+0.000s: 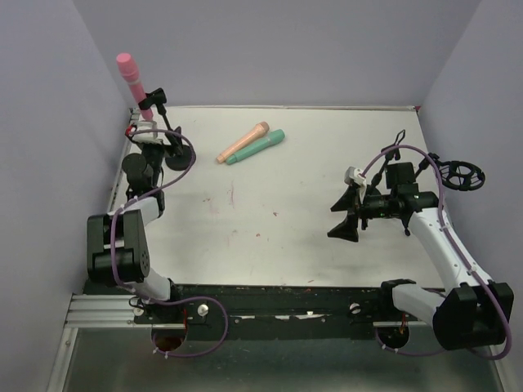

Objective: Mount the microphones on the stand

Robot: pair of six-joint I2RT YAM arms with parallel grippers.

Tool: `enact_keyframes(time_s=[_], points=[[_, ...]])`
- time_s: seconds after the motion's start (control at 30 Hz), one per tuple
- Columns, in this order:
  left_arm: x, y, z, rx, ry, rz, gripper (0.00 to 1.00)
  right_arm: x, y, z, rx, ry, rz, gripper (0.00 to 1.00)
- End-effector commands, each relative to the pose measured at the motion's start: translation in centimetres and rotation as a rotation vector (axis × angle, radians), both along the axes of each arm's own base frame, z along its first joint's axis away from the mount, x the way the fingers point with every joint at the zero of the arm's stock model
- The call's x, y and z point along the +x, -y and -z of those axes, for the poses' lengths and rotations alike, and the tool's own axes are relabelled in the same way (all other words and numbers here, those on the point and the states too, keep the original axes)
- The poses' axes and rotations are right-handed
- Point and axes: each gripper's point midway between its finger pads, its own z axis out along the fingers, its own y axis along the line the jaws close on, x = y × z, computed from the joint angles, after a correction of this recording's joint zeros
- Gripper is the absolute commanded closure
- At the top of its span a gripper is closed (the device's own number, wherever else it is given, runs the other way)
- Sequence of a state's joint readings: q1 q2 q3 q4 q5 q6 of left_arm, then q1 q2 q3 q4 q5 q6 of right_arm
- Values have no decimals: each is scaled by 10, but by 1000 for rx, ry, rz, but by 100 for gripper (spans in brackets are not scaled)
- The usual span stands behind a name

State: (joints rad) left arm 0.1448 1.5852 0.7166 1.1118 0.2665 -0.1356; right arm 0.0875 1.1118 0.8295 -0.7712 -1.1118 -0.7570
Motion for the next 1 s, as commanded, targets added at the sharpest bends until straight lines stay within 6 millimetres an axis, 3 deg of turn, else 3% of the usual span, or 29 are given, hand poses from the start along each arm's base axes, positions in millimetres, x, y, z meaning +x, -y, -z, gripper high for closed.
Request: enact_keyframes(time_s=[0.0,0.2,0.37,0.53,0.7,0.83,0.97], points=[[-34,1,-14,-77,-1,-10,11,3,0,-9,10,48,5,0],[-92,16,-23,-237,-64,19,9,-8,-2,-19,33,71,-19,0],[-142,34,-43,-288,-111,76,1,-19,1,-34,12,83,-56,0],[-184,72,-46,-269,-190,251,1,-23,8,-88,-50,154,-60,0],[-213,117,-24,-203,-323,460,1,-25,15,-158,-78,253,38,0],[-222,128,5,-106,-409,461,1,-10,28,-191,-91,261,187,0],[-224,132,2,-96,-384,474,1,37,56,-215,-26,205,482,0]])
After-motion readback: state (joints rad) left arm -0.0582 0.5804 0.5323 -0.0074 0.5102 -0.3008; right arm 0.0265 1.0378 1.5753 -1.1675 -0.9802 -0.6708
